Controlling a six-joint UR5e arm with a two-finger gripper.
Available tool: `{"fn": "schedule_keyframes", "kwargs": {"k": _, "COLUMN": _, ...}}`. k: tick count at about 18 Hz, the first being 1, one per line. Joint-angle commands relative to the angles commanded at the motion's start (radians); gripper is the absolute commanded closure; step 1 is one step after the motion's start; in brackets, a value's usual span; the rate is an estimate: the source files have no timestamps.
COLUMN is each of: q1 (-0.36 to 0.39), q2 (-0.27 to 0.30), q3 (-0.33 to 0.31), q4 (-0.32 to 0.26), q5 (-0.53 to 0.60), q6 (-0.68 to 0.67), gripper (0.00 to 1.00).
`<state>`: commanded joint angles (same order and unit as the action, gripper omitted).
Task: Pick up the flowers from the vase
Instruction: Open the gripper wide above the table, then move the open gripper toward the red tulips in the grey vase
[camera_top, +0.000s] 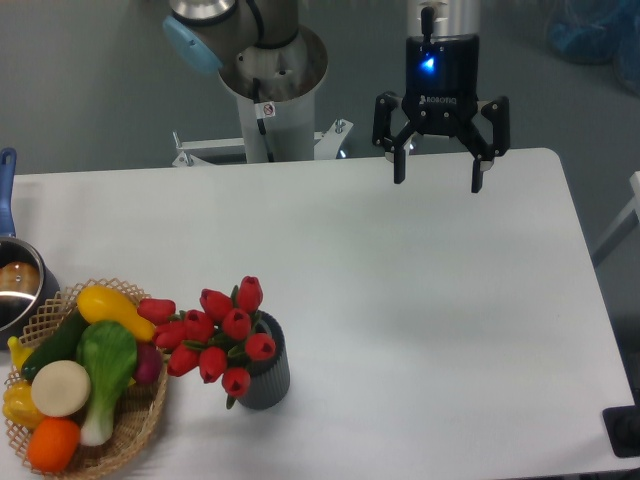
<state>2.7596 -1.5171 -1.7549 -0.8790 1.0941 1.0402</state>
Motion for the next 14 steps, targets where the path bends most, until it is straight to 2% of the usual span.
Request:
{"fn": "schedule_keyframes", "kwargs": {"k": 4, "q1": 0.02, "q2": -0.024, "q3": 0.006, "q4": 0.011, "q5": -0.121, "q6": -0.146, "gripper": 0.0}}
{"fn": "schedule_keyframes", "kwargs": {"k": 8, "q1": 0.0, "q2": -0.066, "q3": 0.041, "q4": 0.012, "q5": -0.152, "q6": -0.178, "gripper": 0.0}}
{"fn": "schedule_keyframes", "kwargs": {"k": 12, "q1": -0.003, "q2": -0.077, "q3": 0.051, "q4": 0.011, "q5": -0.151, "q6": -0.21, "gripper": 0.0}}
{"fn": "schedule_keyframes", "kwargs": {"k": 13, "q1": -0.044, "q2": -0.096, "q3": 0.042, "q4": 0.041, "q5": -0.155, "q6": -0.197, "gripper": 0.0}}
{"fn": "schedule_keyframes", "kwargs": {"k": 14, "q1": -0.054, "q2": -0.103, "q3": 0.037, "q4": 0.076, "q5": -0.155, "q6": -0.198, "gripper": 0.0}}
